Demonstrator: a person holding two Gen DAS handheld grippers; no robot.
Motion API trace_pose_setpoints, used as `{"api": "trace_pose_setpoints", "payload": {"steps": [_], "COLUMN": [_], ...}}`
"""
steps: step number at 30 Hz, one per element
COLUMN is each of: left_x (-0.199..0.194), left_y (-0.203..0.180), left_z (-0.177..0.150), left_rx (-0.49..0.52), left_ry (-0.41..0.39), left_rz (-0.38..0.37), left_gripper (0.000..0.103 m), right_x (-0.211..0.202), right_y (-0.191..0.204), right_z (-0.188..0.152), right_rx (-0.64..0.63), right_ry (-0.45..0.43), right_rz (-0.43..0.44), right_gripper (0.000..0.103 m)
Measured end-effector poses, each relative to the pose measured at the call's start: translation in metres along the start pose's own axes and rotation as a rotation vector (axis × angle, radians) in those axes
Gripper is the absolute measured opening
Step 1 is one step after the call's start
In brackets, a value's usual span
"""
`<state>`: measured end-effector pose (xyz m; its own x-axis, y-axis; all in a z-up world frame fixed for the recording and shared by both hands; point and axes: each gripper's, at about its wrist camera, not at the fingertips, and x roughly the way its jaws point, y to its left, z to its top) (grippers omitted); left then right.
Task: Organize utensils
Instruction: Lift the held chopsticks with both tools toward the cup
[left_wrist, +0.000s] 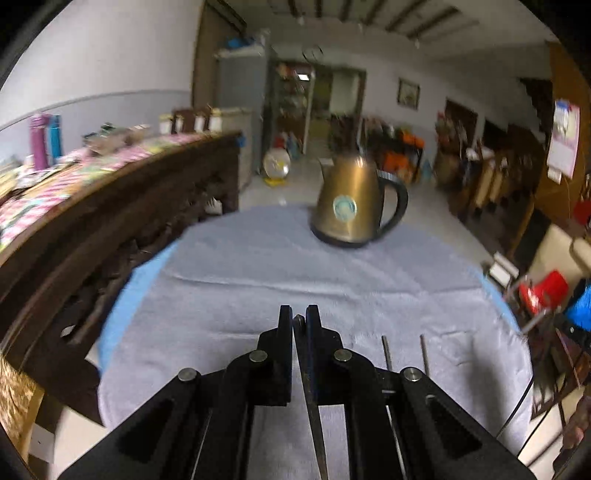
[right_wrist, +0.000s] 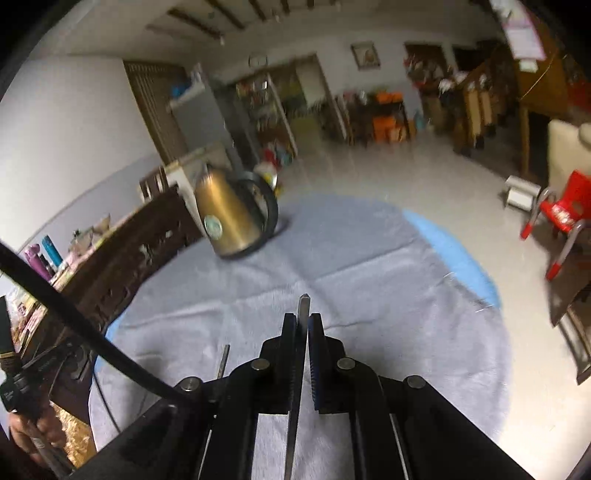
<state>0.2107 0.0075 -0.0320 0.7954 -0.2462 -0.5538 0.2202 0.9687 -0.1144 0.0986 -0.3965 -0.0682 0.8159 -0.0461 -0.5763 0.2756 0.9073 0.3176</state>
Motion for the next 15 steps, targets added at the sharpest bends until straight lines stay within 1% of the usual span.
{"api": "trace_pose_setpoints", "payload": {"steps": [2,6,8,10,15], "left_x": [-0.024,-0.070,-0.082,-0.095,-0.128], "left_y": [0.003,0.005,0.003,0.002,-0.004], "left_z": [-0.007,-0.021,-0.024,-0.027,-0.026], "left_rx": [-0.018,-0.043,-0.050,-0.056,-0.035], "left_ry": [-0.046,-0.111,-0.132,-0.149,-0.190], "left_rz": [0.008,0.006,0.008,0.003,-0.031], "left_gripper": [0.007,0.007,0.007,0.007,0.007], "right_x": [-0.028,-0.079,-0.101,-0.122,-0.161], "right_y": [0.004,0.014,0.019,0.024,0.041], "right_z": [-0.007,-0.020,-0.025,-0.030,-0.041], "right_rx": [-0.002,-0.006,0.003,0.006,-0.035], "right_ry": [-0.069,-0.189,-0.234,-0.275,-0.329], "right_rz": [-0.012,-0.024,-0.014,-0.008,-0.005], "right_gripper": [0.007,0.006,0.006,0.006,0.006]}}
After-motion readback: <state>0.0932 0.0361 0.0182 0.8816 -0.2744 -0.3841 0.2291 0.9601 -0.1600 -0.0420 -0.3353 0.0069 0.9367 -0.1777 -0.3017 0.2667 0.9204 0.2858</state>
